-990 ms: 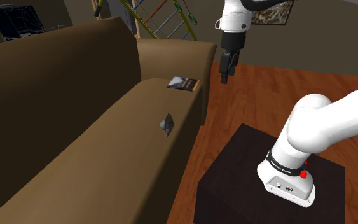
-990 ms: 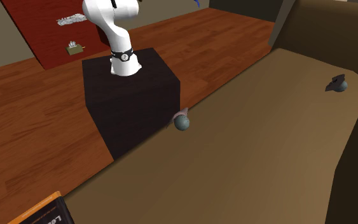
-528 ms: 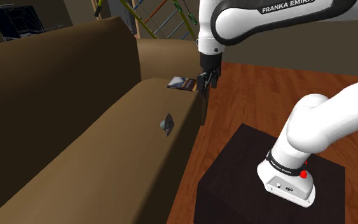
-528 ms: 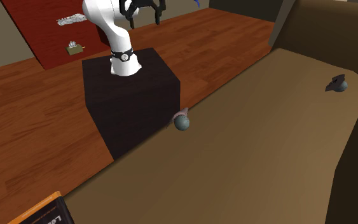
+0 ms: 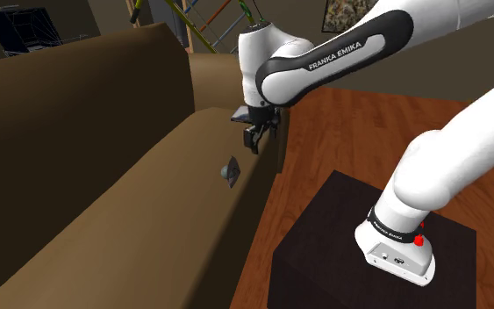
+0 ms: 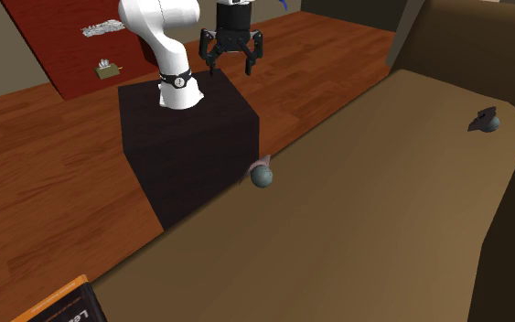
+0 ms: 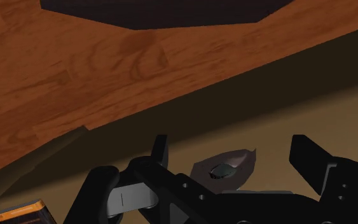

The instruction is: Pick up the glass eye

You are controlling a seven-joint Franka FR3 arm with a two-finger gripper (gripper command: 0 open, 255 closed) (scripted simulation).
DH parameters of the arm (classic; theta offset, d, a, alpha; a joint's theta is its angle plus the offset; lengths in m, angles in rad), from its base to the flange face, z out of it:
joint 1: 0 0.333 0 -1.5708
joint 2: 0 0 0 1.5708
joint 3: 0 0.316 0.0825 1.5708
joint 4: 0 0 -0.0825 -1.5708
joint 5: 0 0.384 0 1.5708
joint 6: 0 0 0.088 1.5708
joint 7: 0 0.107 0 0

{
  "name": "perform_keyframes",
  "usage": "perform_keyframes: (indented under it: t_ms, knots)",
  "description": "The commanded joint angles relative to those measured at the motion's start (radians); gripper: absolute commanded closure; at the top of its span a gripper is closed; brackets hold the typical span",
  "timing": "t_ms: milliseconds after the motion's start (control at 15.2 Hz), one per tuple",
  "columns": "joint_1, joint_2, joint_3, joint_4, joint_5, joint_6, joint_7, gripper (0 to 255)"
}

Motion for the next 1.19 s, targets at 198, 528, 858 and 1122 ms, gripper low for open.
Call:
perform_keyframes:
  t_ms: [198, 528, 858, 1122]
  knots:
    - [-0.044, 0.228, 0.082, 0.087, -0.154, 0.114, 0.206, 0]
    - [-0.048, 0.461, 0.104, 0.214, -0.36, 0.151, 0.43, 0]
    - [0.005, 0.688, 0.059, 0.38, -0.541, 0.131, 0.612, 0]
    - [0.027, 0.76, 0.035, 0.425, -0.589, 0.138, 0.659, 0]
